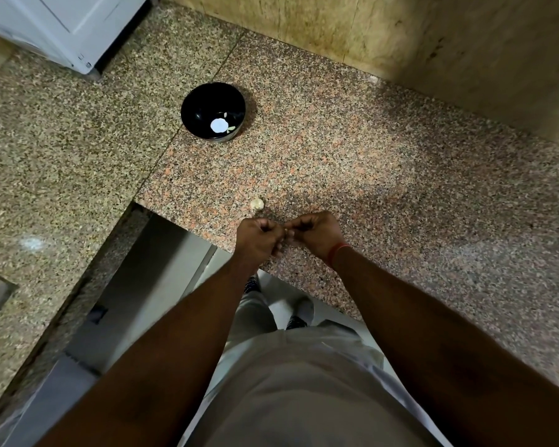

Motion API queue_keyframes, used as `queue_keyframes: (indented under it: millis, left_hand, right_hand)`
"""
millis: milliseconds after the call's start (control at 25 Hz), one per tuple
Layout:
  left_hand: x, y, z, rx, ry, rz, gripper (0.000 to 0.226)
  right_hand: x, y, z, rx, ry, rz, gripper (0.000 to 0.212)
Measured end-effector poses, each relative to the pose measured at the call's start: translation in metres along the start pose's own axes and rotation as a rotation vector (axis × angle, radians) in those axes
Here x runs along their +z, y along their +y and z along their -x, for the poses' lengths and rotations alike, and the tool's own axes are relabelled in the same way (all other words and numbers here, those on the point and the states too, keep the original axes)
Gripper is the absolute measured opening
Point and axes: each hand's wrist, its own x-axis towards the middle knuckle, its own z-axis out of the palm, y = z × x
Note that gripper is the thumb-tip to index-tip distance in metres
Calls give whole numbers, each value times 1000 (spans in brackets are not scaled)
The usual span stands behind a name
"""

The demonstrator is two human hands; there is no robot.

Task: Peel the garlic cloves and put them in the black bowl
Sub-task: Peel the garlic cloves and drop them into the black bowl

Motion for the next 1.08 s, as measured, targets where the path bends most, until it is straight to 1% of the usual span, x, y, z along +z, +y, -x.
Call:
queue_keyframes:
  millis: [120,240,320,400,520,680,880,1000,1080]
  left_hand:
    - [-2,-2,-2,-15,-8,59,26]
    - [-2,-3,-5,-26,-15,56,20]
    - [-1,-2,-6,-33,2,59,19]
    - [1,-2,-7,-41,29,55,18]
    - [6,0,-7,-44,57,43,20]
    - [7,-7,-13,-59,167,11,28]
    - [6,-11,-15,-36,163,-85,34]
    - [6,-15,-16,71,179,-186,27]
    - [7,-14,-14,91,162,-171,18]
  right_hand:
    - [0,-1,0,8,-28,-40,17]
    - [0,1,-3,52,-4,-162,17]
    - [1,1,-4,73,15,-235,12]
    - [2,1,-4,79,25,-243,8]
    - [5,1,-2,86,43,-254,8]
    - [7,-1,2,63,125,-274,11]
    - [5,1,0,87,126,-297,12]
    - [7,2,0,103,127,-316,12]
    - [8,2,-1,111,146,-299,13]
